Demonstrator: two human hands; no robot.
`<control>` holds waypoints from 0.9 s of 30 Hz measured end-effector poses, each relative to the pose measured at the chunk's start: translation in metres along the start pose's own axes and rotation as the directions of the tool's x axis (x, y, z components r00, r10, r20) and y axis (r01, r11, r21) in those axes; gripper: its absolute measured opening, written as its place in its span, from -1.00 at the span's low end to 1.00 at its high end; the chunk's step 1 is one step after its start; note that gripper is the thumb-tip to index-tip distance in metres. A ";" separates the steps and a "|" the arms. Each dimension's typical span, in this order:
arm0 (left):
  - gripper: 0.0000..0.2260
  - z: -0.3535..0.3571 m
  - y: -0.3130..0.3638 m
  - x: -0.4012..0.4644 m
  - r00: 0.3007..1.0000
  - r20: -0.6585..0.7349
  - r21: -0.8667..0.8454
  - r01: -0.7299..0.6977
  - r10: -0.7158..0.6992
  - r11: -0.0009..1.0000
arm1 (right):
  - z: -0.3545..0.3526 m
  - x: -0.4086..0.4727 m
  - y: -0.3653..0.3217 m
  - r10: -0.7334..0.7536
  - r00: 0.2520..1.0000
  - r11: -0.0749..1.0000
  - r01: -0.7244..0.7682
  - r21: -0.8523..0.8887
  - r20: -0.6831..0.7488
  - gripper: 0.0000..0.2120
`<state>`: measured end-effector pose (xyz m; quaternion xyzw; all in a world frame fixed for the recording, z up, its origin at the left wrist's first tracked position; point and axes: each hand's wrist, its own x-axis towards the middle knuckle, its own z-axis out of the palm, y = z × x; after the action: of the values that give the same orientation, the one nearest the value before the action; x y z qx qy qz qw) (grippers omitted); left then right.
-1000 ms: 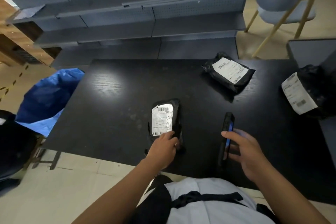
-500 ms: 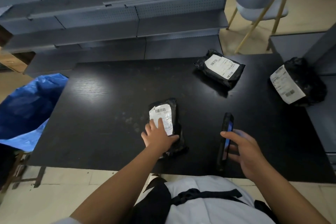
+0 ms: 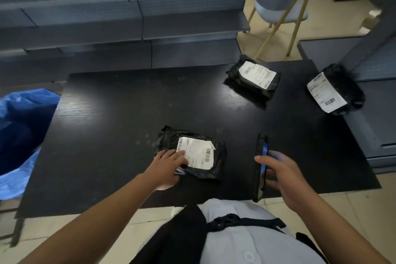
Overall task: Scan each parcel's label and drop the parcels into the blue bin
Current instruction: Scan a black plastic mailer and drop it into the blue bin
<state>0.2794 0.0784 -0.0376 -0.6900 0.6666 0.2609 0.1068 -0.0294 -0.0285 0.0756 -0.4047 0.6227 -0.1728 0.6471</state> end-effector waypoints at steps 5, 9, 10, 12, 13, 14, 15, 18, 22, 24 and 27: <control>-0.64 0.003 0.000 0.017 0.958 -0.214 -0.216 0.145 -0.191 0.966 | 0.021 -0.013 -0.014 0.010 0.997 0.877 0.028 -0.480 0.077 -0.63; -0.45 0.013 0.012 0.027 0.961 -0.161 -0.144 0.202 -0.224 0.969 | 0.047 -0.017 -0.037 -0.024 0.991 0.102 0.132 -0.986 0.131 -0.42; -0.45 0.016 0.013 0.028 0.964 -0.155 -0.119 0.197 -0.214 0.973 | 0.055 -0.017 -0.040 -0.041 0.989 -0.085 0.139 -0.987 0.143 -0.39; -0.46 0.019 0.011 0.029 0.969 -0.168 -0.096 0.166 -0.181 0.981 | 0.073 -0.018 -0.045 -0.025 0.986 -0.257 0.152 -0.954 0.164 -0.39; -0.47 0.020 0.009 0.030 0.972 -0.174 -0.093 0.144 -0.158 0.985 | 0.081 -0.017 -0.047 -0.007 0.986 -0.300 0.158 -0.941 0.167 -0.38; -0.48 0.020 0.005 0.030 0.977 -0.170 -0.090 0.118 -0.132 0.989 | 0.089 -0.017 -0.048 0.009 0.987 -0.329 0.154 -0.932 0.160 -0.36; -0.48 0.020 0.000 0.031 0.982 -0.159 -0.086 0.090 -0.103 0.992 | 0.095 -0.016 -0.048 0.019 0.989 -0.350 0.143 -0.926 0.146 -0.34; -0.49 0.015 -0.013 0.032 0.991 -0.129 -0.093 0.012 -0.024 0.996 | 0.109 -0.016 -0.049 0.044 0.995 -0.362 0.095 -0.927 0.085 -0.34; -0.49 0.008 -0.020 0.032 0.994 -0.109 -0.107 -0.037 0.025 0.994 | 0.121 -0.017 -0.052 0.060 0.997 -0.333 0.062 -0.941 0.044 -0.42; -0.49 0.008 -0.021 0.032 0.994 -0.107 -0.107 -0.048 0.036 0.993 | 0.125 -0.018 -0.052 0.077 0.997 -0.315 0.051 -0.948 0.028 -0.46; -0.48 0.007 -0.023 0.033 0.994 -0.093 -0.095 -0.073 0.064 0.993 | 0.131 -0.018 -0.054 0.133 0.991 -0.295 0.024 -0.955 -0.016 -0.52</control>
<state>0.2993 0.0551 -0.0649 -0.6822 0.6805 0.2654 0.0334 0.1072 -0.0083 0.1140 -0.7392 0.4941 0.4475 0.0963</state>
